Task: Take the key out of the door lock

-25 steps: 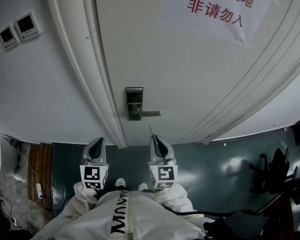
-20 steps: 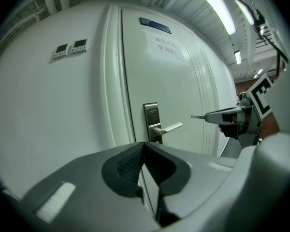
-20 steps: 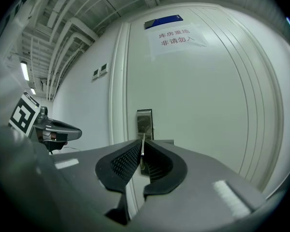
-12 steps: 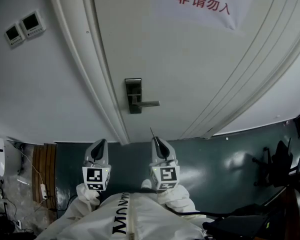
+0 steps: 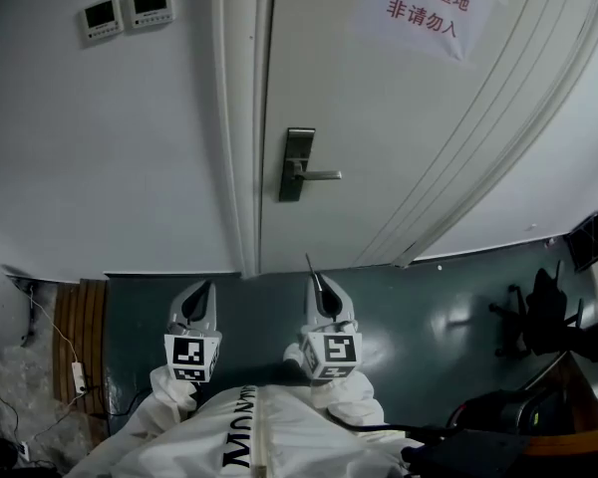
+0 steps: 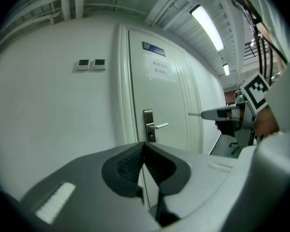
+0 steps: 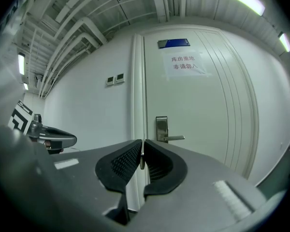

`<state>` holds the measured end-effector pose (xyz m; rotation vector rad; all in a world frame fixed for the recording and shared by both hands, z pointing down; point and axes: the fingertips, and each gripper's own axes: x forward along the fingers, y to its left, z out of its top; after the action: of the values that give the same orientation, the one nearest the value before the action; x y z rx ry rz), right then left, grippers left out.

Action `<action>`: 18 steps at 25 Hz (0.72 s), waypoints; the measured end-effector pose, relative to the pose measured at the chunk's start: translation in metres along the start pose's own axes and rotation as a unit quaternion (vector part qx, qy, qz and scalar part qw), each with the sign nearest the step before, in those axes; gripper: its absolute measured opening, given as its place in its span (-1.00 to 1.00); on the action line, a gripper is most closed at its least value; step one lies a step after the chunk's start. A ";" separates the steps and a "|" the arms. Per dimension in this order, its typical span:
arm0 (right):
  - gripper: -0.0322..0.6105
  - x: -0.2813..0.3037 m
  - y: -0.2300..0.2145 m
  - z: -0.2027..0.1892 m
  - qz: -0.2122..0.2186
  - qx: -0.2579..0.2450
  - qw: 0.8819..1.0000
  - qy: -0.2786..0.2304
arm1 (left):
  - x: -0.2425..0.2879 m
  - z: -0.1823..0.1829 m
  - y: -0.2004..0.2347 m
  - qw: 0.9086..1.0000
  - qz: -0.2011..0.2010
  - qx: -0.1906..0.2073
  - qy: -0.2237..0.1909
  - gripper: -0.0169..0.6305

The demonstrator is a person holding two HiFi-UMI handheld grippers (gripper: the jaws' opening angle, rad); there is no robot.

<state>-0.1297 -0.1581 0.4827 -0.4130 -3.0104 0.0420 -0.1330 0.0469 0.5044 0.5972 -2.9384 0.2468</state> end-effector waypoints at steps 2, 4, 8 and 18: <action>-0.83 -0.021 0.018 0.001 -0.011 0.000 1.000 -0.002 | -0.027 -0.011 0.006 1.000 -0.002 -0.005 0.002 -0.95; -0.83 -0.043 0.035 0.000 -0.020 -0.004 1.000 -0.002 | -0.053 -0.021 0.007 1.000 -0.008 -0.010 0.004 -0.95; -0.83 -0.078 0.057 -0.004 -0.027 -0.009 1.000 0.005 | -0.088 -0.032 0.004 1.000 -0.016 -0.022 0.007 -0.95; -0.83 -0.120 0.063 -0.009 -0.031 -0.019 0.999 0.003 | -0.115 -0.026 -0.021 0.999 -0.027 -0.017 -0.010 -0.95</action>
<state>0.0025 -0.1297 0.4775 -0.3216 -3.0200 -0.0201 -0.0170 0.0758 0.5140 0.6761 -2.9348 0.1846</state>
